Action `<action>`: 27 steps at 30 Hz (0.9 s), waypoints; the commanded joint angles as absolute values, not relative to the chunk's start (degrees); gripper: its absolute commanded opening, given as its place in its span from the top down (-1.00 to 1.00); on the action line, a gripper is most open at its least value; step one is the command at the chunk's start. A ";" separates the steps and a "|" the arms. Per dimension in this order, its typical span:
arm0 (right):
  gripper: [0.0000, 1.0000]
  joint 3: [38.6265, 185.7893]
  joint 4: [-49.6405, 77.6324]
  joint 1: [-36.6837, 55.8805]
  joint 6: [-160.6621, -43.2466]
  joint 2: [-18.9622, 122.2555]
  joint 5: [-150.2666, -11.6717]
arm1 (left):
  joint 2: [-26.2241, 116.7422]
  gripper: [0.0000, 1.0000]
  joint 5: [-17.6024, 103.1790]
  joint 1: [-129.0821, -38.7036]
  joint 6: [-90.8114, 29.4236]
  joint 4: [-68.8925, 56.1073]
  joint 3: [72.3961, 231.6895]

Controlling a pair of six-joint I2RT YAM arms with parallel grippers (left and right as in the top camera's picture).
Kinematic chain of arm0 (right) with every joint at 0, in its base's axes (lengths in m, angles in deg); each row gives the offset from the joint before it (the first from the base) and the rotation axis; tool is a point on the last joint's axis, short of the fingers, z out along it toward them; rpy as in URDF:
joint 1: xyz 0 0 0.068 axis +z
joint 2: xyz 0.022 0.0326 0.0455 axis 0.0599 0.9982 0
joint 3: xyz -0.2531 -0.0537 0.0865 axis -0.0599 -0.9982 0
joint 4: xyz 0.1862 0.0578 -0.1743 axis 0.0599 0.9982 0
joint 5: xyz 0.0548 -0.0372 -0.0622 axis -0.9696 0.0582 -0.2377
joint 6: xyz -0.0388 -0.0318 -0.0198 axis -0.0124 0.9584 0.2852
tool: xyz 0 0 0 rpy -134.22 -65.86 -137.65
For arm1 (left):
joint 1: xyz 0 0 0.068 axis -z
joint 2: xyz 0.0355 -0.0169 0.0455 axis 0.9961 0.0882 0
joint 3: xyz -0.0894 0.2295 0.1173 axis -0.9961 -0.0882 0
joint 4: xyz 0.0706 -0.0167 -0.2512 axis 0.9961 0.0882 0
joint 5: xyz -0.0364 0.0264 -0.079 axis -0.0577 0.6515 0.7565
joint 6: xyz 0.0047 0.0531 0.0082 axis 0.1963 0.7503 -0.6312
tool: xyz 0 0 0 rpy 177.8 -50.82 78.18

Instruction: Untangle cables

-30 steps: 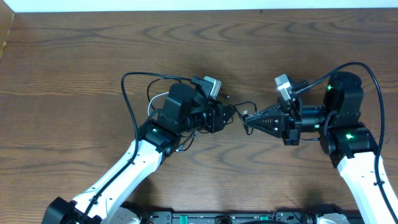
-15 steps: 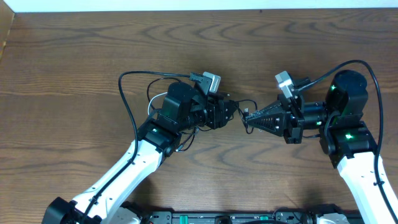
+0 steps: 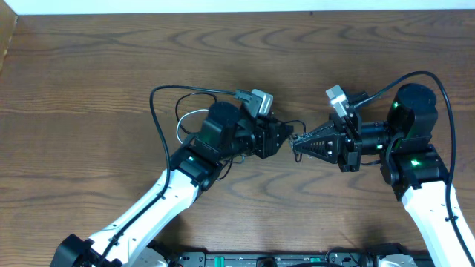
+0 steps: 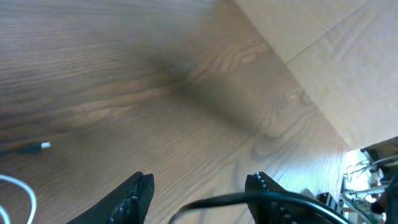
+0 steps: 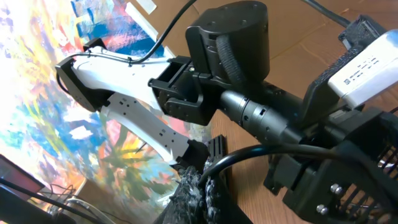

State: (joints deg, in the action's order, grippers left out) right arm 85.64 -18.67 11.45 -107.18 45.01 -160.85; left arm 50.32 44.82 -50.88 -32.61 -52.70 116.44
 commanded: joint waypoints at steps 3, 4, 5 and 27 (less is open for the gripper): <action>0.98 86.34 -18.84 11.80 -107.79 44.95 -162.00 | 50.34 0.34 44.49 -50.79 -32.69 -53.29 116.63; 0.98 86.34 -18.84 11.77 -107.77 44.95 -162.00 | 50.34 0.46 44.47 -50.79 -32.67 -53.26 116.63; 0.98 86.34 -18.84 11.77 -107.77 44.95 -162.00 | 50.34 0.58 44.47 -50.79 -32.67 -53.18 116.63; 0.98 86.32 17.55 8.93 -107.77 46.61 -82.01 | 50.32 0.85 28.93 -53.11 -28.10 -21.73 116.63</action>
